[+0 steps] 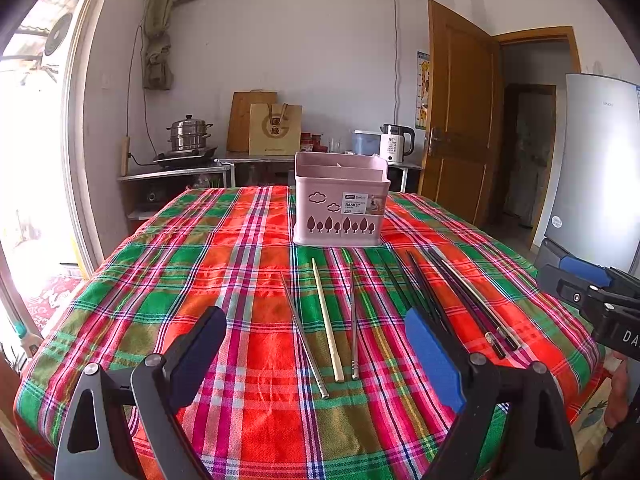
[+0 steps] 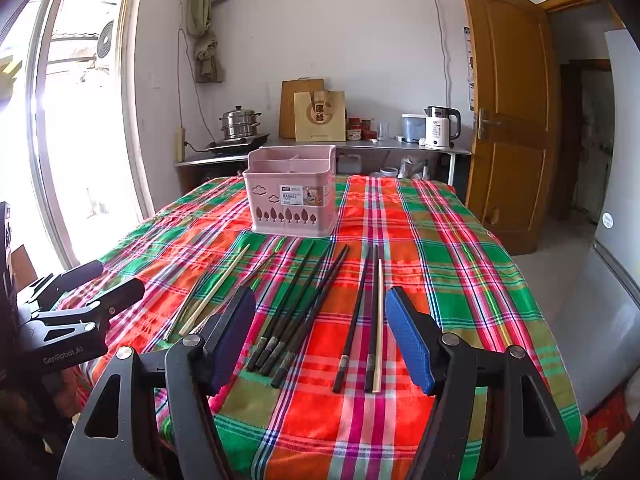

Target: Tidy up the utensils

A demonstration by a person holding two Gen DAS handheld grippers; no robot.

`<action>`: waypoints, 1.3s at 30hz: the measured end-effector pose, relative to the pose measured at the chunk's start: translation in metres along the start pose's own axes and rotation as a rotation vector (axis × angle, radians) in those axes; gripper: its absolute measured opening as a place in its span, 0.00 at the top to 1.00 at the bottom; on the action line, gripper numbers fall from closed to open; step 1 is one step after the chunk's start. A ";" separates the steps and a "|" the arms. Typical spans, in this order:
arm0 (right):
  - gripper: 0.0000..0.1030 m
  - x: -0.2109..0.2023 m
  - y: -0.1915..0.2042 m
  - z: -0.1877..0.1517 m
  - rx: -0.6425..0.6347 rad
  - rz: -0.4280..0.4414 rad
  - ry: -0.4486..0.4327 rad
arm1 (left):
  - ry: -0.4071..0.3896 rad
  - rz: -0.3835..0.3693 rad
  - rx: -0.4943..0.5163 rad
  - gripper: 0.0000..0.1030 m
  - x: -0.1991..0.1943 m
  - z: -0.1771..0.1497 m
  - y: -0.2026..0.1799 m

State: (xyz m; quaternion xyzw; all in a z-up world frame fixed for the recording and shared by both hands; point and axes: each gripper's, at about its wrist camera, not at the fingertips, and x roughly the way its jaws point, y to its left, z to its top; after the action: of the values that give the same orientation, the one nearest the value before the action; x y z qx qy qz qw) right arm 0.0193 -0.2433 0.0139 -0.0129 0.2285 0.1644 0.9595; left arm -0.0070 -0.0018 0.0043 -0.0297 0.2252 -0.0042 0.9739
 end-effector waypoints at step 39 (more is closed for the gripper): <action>0.34 0.061 -0.014 0.009 0.020 0.050 0.129 | 0.164 -0.050 0.025 0.12 0.074 0.018 0.005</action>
State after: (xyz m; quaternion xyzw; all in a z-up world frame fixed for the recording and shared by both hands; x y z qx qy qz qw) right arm 0.0794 -0.2368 -0.0061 -0.0081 0.2918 0.1847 0.9385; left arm 0.0673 0.0028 -0.0128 -0.0225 0.3032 -0.0340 0.9521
